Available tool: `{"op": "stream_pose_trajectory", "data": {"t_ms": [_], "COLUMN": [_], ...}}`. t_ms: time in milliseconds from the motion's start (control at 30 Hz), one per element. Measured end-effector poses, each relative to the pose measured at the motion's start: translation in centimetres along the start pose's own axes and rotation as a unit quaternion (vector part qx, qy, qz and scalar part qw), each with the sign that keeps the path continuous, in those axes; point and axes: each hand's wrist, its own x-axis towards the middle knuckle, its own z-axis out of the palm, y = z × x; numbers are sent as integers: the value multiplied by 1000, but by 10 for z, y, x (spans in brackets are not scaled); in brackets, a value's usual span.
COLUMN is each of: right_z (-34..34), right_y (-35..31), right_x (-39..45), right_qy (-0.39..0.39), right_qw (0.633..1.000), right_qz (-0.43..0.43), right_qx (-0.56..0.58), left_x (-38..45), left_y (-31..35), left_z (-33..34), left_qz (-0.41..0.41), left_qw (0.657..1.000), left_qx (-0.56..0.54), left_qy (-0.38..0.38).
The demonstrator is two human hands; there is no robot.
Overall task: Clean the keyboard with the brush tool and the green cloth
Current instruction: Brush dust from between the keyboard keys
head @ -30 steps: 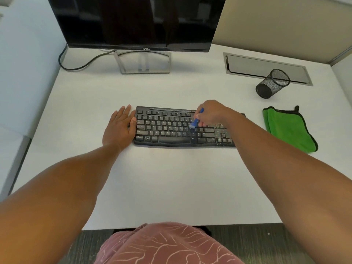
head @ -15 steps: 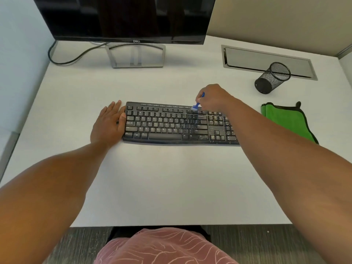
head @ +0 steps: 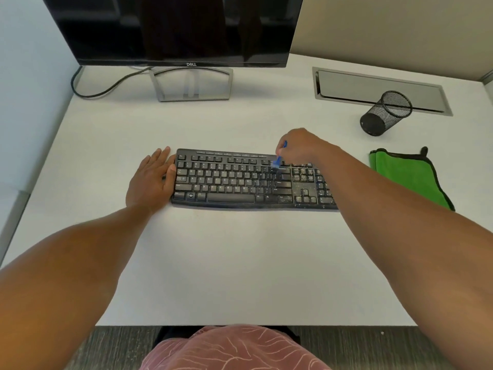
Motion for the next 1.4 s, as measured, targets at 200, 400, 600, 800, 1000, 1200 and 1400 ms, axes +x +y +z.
{"op": "stream_pose_trajectory", "data": {"t_ms": [200, 400, 600, 800, 1000, 1200, 1400], "right_z": [-9, 1, -3, 6, -4, 9, 3], "right_y": [3, 8, 8, 9, 13, 17, 8], "right_x": [1, 10, 15, 10, 13, 10, 19], "right_qy": [-45, -4, 61, 79, 114, 130, 127], "right_qw": [996, 1000, 997, 991, 970, 974, 945], "right_qz": [0, 18, 49, 103, 140, 158, 149], "right_qx": [75, -20, 1, -14, 163, 97, 261], "left_x": [1, 0, -1, 0, 0, 0, 0], "left_y": [-1, 1, 3, 2, 1, 3, 3], "left_z": [1, -1, -1, -2, -1, -2, -3], "left_qz": [-3, -6, -6, -7, -9, -13, -15], "left_qw": [1000, 1000, 1000, 1000, 1000, 1000, 1000], "left_qx": [6, 3, 3, 2, 4, -1, -4], "left_qy": [-1, -2, -3, -3, -2, -2, -3]}}
